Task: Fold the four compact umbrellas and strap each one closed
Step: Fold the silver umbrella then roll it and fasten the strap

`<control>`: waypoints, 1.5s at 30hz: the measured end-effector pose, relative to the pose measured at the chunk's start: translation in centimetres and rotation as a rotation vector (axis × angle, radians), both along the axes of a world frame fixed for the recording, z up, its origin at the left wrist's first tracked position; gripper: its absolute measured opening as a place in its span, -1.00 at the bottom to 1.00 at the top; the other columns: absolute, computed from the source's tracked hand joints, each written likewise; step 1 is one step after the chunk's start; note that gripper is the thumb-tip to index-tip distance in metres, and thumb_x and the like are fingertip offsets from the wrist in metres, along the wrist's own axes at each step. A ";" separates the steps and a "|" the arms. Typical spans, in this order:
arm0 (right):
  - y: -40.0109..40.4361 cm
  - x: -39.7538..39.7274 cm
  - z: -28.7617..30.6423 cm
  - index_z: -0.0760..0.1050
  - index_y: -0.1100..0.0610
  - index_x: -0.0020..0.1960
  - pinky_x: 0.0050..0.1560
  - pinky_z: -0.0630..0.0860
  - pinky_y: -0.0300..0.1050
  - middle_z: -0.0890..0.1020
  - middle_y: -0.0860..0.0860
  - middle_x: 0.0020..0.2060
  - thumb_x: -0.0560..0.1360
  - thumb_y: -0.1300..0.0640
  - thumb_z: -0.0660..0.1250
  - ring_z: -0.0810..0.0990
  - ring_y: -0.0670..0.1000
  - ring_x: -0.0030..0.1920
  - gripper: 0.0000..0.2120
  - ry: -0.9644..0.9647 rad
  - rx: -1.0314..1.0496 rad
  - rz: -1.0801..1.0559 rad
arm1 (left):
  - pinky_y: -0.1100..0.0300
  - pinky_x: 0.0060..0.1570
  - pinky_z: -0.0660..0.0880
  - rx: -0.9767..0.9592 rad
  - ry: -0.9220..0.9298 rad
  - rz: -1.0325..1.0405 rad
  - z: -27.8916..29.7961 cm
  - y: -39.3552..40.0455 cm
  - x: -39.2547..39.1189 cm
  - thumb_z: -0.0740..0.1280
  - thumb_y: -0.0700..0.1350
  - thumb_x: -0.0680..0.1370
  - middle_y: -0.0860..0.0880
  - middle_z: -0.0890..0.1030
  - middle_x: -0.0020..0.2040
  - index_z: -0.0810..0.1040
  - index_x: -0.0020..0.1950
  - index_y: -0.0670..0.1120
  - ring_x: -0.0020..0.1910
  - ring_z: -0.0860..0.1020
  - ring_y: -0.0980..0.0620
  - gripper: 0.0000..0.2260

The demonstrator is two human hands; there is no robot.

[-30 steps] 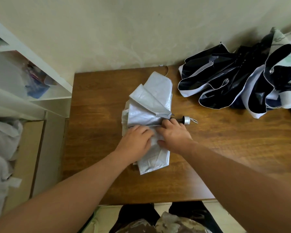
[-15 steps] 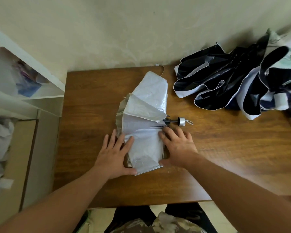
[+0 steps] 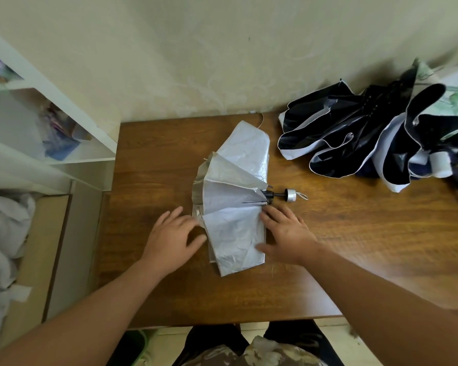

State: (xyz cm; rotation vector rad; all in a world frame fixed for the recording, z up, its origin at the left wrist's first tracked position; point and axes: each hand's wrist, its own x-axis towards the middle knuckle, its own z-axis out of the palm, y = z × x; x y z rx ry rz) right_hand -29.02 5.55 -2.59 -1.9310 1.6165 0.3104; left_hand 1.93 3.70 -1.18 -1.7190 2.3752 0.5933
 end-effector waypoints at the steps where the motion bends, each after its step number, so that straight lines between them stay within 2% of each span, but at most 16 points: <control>1: -0.3 -0.3 0.6 0.22 -0.07 0.63 0.57 0.24 0.21 0.17 -0.11 0.63 0.57 -0.31 0.30 0.13 0.06 0.62 -0.28 -0.070 -0.005 -0.073 | -0.07 0.48 0.40 -0.046 0.069 0.108 1.2 -0.8 -0.5 0.23 0.30 0.64 0.14 0.59 0.33 0.53 0.35 0.15 0.41 0.49 0.04 -0.63; 3: -1.2 -0.8 1.9 0.56 -0.05 0.36 0.25 0.54 0.07 0.54 -0.09 0.35 0.59 -0.20 0.31 0.53 0.06 0.34 -0.60 -0.177 -0.126 -0.204 | 0.03 0.24 0.57 -0.069 0.194 0.319 3.4 -2.6 -1.9 0.40 0.19 0.60 0.15 0.59 0.23 0.48 0.35 0.10 0.25 0.56 0.09 -0.62; 5: -2.2 -1.1 3.4 0.65 -0.01 0.09 -0.05 0.58 0.01 0.63 -0.09 0.02 0.56 -0.16 0.36 0.63 0.05 0.04 -0.74 -0.204 -0.270 -0.302 | 0.06 0.23 0.55 -0.086 0.309 0.403 5.2 -4.3 -3.1 0.52 0.15 0.53 0.13 0.54 0.29 0.33 0.50 0.10 0.28 0.52 0.09 -0.38; 7: -3.2 -1.0 4.6 0.63 -0.01 0.16 -0.05 0.58 0.01 0.61 -0.07 0.03 0.51 -0.16 0.46 0.61 0.06 0.03 -0.69 -0.225 -0.337 -0.369 | 0.09 0.23 0.50 -0.107 0.435 0.368 6.7 -5.8 -4.1 0.59 0.12 0.47 0.10 0.51 0.28 0.13 0.62 0.13 0.27 0.47 0.10 -0.13; 9: -4.2 -0.6 5.9 0.51 -0.05 0.35 0.09 0.61 0.05 0.57 -0.05 0.18 0.47 -0.19 0.51 0.59 0.05 0.15 -0.49 -0.275 -0.351 -0.382 | 0.10 0.21 0.47 -0.101 0.483 0.326 7.8 -7.1 -4.9 0.59 0.09 0.48 0.09 0.53 0.24 -0.01 0.68 0.17 0.23 0.47 0.10 -0.02; 11: -5.1 0.0 7.1 0.34 -0.10 0.51 0.25 0.58 0.07 0.51 -0.05 0.32 0.46 -0.20 0.52 0.53 0.04 0.30 -0.30 -0.305 -0.350 -0.360 | 0.11 0.17 0.47 -0.049 0.533 0.335 8.7 -8.1 -5.9 0.57 0.06 0.51 0.07 0.58 0.20 0.01 0.68 0.23 0.19 0.52 0.07 -0.07; 15: -6.6 1.4 9.2 0.22 -0.12 0.59 0.31 0.48 -0.01 0.46 -0.02 0.38 0.48 -0.16 0.52 0.44 0.05 0.35 -0.21 -0.290 -0.433 -0.287 | 0.14 0.16 0.49 -0.109 0.549 0.297 10.5 -9.2 -6.9 0.50 -0.08 0.58 0.10 0.65 0.12 0.44 0.55 0.14 0.16 0.58 0.09 -0.44; 19: -7.3 2.1 9.7 0.43 -0.05 0.49 0.23 0.51 -0.01 0.49 -0.01 0.34 0.51 -0.04 0.51 0.47 0.06 0.29 -0.41 -0.270 -0.495 -0.226 | 0.23 0.09 0.51 -0.188 0.545 0.229 11.4 -9.4 -6.9 0.49 -0.09 0.58 0.17 0.67 0.03 0.70 0.27 0.09 0.06 0.59 0.17 -0.73; 22: -7.7 1.9 9.4 0.62 0.03 0.28 0.09 0.57 0.07 0.61 0.03 0.18 0.52 0.06 0.48 0.55 0.11 0.16 -0.67 -0.242 -0.541 -0.213 | 0.27 -0.04 0.49 -0.209 0.573 0.189 11.4 -9.0 -6.5 0.52 -0.05 0.56 0.17 0.65 -0.05 0.74 0.12 0.10 -0.02 0.58 0.19 -0.86; 25: -7.2 1.5 8.9 0.71 0.09 0.02 -0.03 0.52 -0.03 0.66 0.00 -0.05 0.53 0.15 0.46 0.58 0.07 -0.01 -0.90 -0.269 -0.599 -0.161 | 0.30 -0.11 0.37 -0.199 0.509 0.131 11.2 -8.2 -5.9 0.58 0.08 0.49 0.18 0.53 -0.01 0.68 0.14 0.17 0.02 0.48 0.15 -0.75; 27: -6.3 1.2 8.8 0.71 0.06 -0.02 -0.03 0.42 -0.12 0.64 -0.07 -0.10 0.52 0.13 0.49 0.52 -0.01 -0.05 -0.95 -0.292 -0.594 -0.132 | 0.31 0.04 0.33 -0.150 0.419 0.047 10.7 -7.6 -5.2 0.62 0.15 0.42 0.16 0.44 0.15 0.57 0.29 0.22 0.16 0.37 0.14 -0.53; 29: -5.2 0.9 8.4 0.70 0.02 -0.05 -0.01 0.42 -0.13 0.59 -0.15 -0.14 0.50 0.10 0.53 0.49 -0.03 -0.05 -0.96 -0.309 -0.579 -0.103 | 0.21 0.25 0.33 -0.175 0.358 -0.088 10.0 -6.7 -4.5 0.63 0.11 0.41 0.13 0.41 0.28 0.53 0.34 0.18 0.30 0.33 0.08 -0.45; 31: -3.9 0.9 7.8 0.69 0.01 -0.10 -0.04 0.41 -0.12 0.55 -0.19 -0.19 0.45 0.08 0.60 0.45 -0.05 -0.09 -0.90 -0.328 -0.567 -0.082 | 0.09 0.36 0.38 -0.229 0.322 -0.209 9.0 -5.7 -4.1 0.62 0.03 0.42 0.12 0.48 0.30 0.58 0.25 0.13 0.35 0.39 0.02 -0.56; 35: -0.9 0.9 6.0 0.68 -0.02 -0.14 -0.09 0.46 -0.10 0.61 -0.15 -0.19 0.38 0.04 0.65 0.51 0.03 -0.07 -0.84 -0.345 -0.533 0.004 | 0.04 0.31 0.48 -0.195 0.272 -0.325 6.9 -3.2 -3.8 0.62 -0.06 0.42 0.20 0.64 0.06 0.68 0.00 0.14 0.17 0.53 0.10 -0.77; 40: 2.4 0.9 3.4 0.67 -0.07 -0.11 -0.15 0.50 0.01 0.62 -0.15 -0.14 0.34 -0.08 0.65 0.57 0.06 0.00 -0.78 -0.261 -0.444 0.073 | 0.05 0.21 0.52 -0.139 0.233 -0.391 4.4 -0.4 -3.4 0.62 -0.08 0.38 0.21 0.66 -0.06 0.71 -0.09 0.16 0.08 0.58 0.08 -0.80; 45: 3.7 0.9 1.8 0.58 -0.13 0.19 -0.11 0.53 0.06 0.55 -0.08 0.07 0.34 -0.10 0.61 0.48 0.07 0.16 -0.54 -0.113 -0.360 0.094 | 0.10 0.15 0.51 -0.129 0.207 -0.410 2.7 0.7 -3.4 0.59 -0.10 0.38 0.22 0.66 -0.11 0.70 -0.12 0.15 0.03 0.58 0.10 -0.81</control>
